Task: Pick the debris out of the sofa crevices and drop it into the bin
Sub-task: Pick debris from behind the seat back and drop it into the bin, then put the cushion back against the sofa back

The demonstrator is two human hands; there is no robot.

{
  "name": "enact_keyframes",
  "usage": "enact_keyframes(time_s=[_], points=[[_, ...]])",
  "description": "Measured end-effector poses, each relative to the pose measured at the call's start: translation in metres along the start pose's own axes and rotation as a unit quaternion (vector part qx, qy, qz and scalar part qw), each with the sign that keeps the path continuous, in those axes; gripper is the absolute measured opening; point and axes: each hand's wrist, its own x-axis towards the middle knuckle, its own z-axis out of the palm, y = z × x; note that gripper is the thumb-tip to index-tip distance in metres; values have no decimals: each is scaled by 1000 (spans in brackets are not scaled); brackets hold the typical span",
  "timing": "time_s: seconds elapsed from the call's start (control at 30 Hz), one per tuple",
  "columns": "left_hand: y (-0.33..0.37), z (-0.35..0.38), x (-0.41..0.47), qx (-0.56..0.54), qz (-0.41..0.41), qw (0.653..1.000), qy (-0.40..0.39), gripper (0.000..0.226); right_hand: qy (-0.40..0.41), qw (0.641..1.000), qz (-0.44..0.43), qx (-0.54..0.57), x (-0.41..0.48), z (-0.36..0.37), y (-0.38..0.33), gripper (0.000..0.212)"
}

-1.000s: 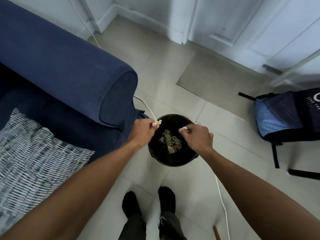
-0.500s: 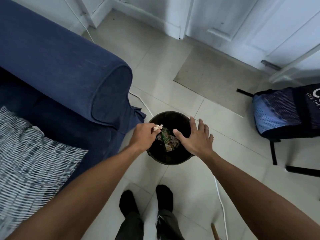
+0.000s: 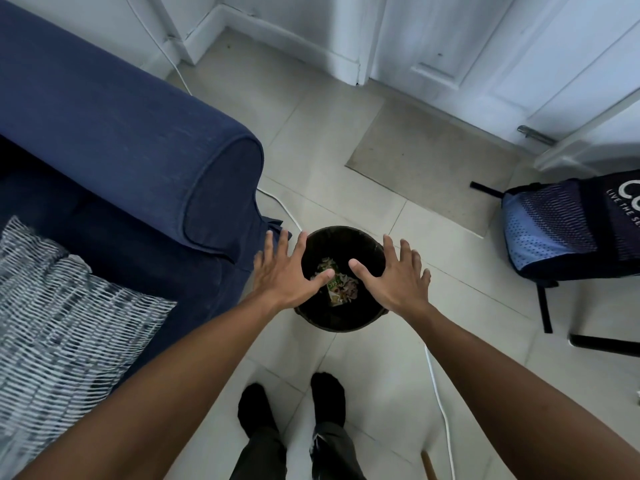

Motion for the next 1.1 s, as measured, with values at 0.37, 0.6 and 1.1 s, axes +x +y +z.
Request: enact_keyframes(time_s=[0.37, 0.6, 1.1], points=[[16, -62, -12, 29, 21, 997, 69, 100, 32, 999, -20, -15, -10, -60, -24, 104], [19, -150, -33, 12, 25, 991, 134, 96, 82, 994, -63, -36, -25, -132, -76, 100], [-81, -340, -123, -20, -84, 955, 283, 94, 159, 957, -221, -105, -75, -248, -283, 104]])
